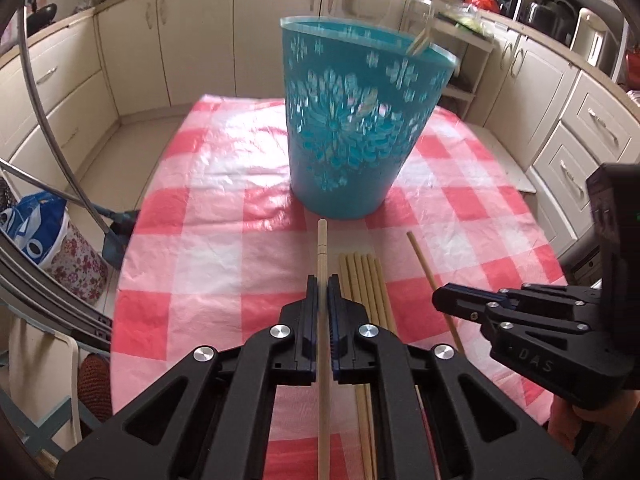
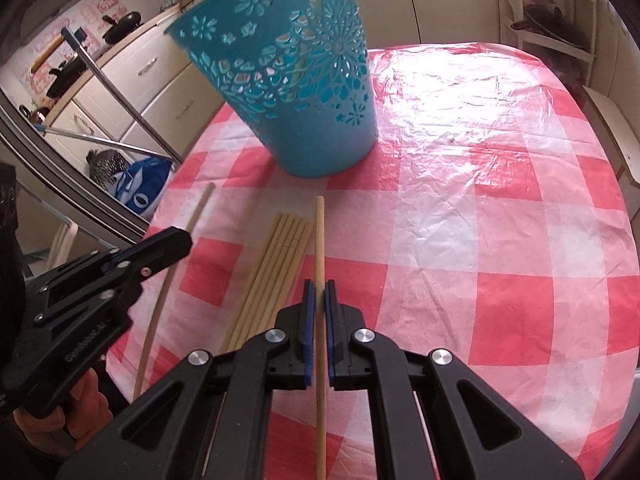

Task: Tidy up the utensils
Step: 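Grasp a stick with the left tool while the right tool grasps another stick, then drop the stick into the teal basket with the left tool while the right tool holds its stick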

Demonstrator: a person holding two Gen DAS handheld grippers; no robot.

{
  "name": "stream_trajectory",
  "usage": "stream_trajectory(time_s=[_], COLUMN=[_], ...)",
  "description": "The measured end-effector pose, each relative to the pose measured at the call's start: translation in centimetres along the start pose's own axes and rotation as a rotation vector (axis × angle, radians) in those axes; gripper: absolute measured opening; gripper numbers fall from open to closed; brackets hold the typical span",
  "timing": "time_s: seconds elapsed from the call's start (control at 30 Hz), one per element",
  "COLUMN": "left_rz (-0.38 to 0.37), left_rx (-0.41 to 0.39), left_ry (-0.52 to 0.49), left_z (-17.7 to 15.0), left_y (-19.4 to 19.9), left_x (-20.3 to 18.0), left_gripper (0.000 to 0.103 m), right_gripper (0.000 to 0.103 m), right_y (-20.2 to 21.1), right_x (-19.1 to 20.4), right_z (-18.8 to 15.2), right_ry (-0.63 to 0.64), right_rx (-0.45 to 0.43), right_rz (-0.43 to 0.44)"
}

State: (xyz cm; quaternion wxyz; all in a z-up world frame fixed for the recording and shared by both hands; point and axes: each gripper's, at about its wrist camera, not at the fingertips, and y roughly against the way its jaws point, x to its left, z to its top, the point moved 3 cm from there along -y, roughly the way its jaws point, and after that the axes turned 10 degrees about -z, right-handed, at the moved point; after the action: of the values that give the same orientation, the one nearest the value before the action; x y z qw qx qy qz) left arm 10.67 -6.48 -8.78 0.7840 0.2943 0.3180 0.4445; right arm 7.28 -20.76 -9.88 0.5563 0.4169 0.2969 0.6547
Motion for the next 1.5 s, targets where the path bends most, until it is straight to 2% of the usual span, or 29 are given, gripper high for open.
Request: stream_trajectory(time_s=[0.13, 0.23, 0.3, 0.47, 0.73, 0.93, 1.03, 1.17, 1.37, 1.5], left_rz=[-0.033, -0.071, -0.094, -0.105, -0.112, -0.097, -0.082, -0.049, -0.002, 0.014], left_rx=[-0.080, -0.172, -0.247, -0.366, -0.487, -0.563, -0.577, -0.541, -0.436, -0.389], left_ry=[-0.001, -0.001, 0.002, -0.004, 0.013, 0.031, 0.058, 0.083, 0.096, 0.087], left_z=[1.7, 3.8, 5.7, 10.0, 16.1, 20.9, 22.4, 23.0, 20.5, 18.7], left_y=[2.5, 5.3, 7.5, 10.2, 11.3, 9.1, 7.0, 3.0, -1.3, -1.7], left_x=[-0.3, -0.5, -0.7, -1.0, -2.1, -3.0, -3.0, -2.4, -0.9, -0.3], left_gripper=[0.005, 0.005, 0.005, 0.005, 0.005, 0.005, 0.005, 0.005, 0.005, 0.006], right_gripper=[0.006, 0.006, 0.006, 0.006, 0.006, 0.006, 0.006, 0.006, 0.006, 0.006], right_y=[0.2, 0.4, 0.4, 0.6, 1.0, 1.2, 1.3, 1.4, 1.6, 2.2], right_x=[-0.1, 0.1, 0.2, 0.4, 0.2, 0.2, 0.1, 0.0, -0.3, -0.5], right_z=[0.3, 0.3, 0.4, 0.6, 0.6, 0.6, 0.5, 0.5, 0.7, 0.9], right_ry=[-0.016, -0.014, -0.012, -0.009, -0.017, -0.015, -0.015, -0.014, -0.024, -0.044], right_rx=[-0.005, -0.008, -0.009, -0.016, -0.021, -0.019, -0.020, -0.020, -0.021, -0.033], right_rz=[0.022, 0.034, 0.039, 0.047, 0.057, 0.063, 0.063, 0.060, 0.049, 0.047])
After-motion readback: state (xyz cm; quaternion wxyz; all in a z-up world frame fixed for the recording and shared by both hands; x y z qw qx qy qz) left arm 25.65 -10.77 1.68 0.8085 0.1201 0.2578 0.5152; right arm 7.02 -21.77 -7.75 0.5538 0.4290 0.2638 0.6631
